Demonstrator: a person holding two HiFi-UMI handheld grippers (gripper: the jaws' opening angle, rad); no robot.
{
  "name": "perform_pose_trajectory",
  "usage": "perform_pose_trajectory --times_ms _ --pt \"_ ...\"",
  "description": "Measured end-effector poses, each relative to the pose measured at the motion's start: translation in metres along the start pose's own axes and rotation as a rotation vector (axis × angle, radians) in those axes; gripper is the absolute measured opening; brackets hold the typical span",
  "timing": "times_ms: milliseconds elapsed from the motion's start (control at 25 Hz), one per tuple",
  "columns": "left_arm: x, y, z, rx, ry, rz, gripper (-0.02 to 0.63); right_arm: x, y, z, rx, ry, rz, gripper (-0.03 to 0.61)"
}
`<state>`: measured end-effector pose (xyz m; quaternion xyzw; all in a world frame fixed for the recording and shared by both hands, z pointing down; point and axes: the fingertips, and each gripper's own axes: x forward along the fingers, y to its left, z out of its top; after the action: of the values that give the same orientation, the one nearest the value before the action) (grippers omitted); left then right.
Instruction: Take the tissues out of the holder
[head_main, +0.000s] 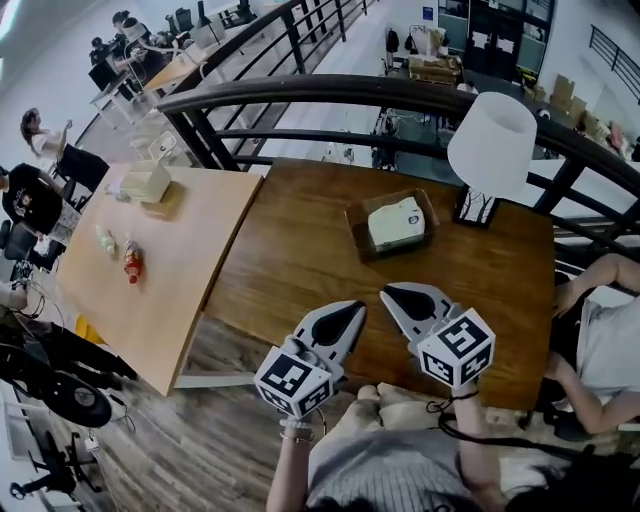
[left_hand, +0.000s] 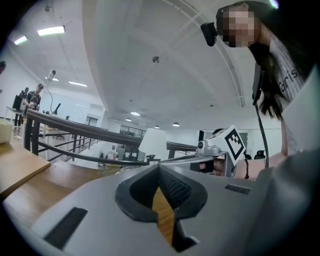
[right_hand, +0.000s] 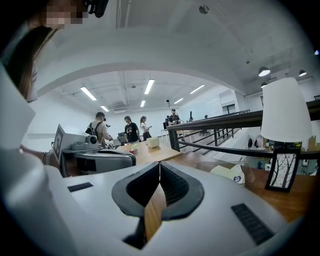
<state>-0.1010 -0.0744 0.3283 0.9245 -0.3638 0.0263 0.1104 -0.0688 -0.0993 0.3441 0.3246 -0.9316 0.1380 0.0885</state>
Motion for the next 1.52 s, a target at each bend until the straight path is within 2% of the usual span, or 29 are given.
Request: perform_pose_trajectory --times_ms 200,400,600,720,880,1120,1320,1520 --pt "0.020 0.019 -0.005 -0.001 0.031 0.029 0.008 0.014 -0.027 -0.003 -0.029 0.054 0.026 0.012" --pt "0.044 0.032 -0.017 0.003 0.063 0.020 0.008 0.023 -0.066 -0.013 -0.017 0.125 0.038 0.012" --pt "0.063 0.065 -0.031 -0.041 0.087 0.026 0.008 0.043 -0.104 -0.017 -0.110 0.238 0.046 0.014" --pt "0.075 0.085 -0.034 -0.048 0.098 0.032 0.008 0.057 -0.129 -0.014 -0.201 0.303 0.037 0.015" --pt "0.091 0.107 -0.033 -0.043 0.109 0.031 0.008 0.081 -0.157 -0.015 -0.289 0.381 0.059 0.098" --pt "0.104 0.128 -0.031 -0.037 0.112 0.027 0.008 0.117 -0.178 -0.026 -0.377 0.482 0.131 0.153" --pt "0.114 0.139 -0.036 -0.044 0.129 0.028 0.008 0.129 -0.191 -0.042 -0.470 0.590 0.173 0.173" --pt "0.123 0.158 -0.042 -0.068 0.148 0.035 0.008 0.147 -0.198 -0.049 -0.511 0.666 0.216 0.177"
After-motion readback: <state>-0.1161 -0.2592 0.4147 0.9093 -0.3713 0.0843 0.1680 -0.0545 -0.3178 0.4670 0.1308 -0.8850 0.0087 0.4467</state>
